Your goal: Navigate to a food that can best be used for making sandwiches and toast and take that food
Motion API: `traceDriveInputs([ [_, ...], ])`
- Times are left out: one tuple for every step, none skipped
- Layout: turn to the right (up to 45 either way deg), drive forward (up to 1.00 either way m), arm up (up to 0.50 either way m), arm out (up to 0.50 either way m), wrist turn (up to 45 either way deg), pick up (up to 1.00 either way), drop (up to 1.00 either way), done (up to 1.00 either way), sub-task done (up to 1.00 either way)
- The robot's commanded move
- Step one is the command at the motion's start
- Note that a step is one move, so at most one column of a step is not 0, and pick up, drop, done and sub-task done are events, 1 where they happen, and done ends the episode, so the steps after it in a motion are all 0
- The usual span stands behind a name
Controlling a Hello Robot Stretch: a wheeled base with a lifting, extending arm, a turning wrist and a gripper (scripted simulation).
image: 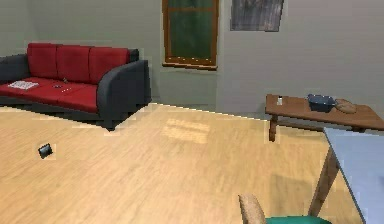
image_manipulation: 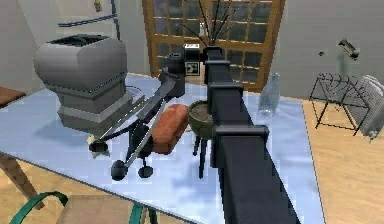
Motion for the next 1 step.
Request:
traceDriveInputs([
  [0.0,0.00,0.00,0.00,45.0,0.00,0.00,0.00,0.00],
])
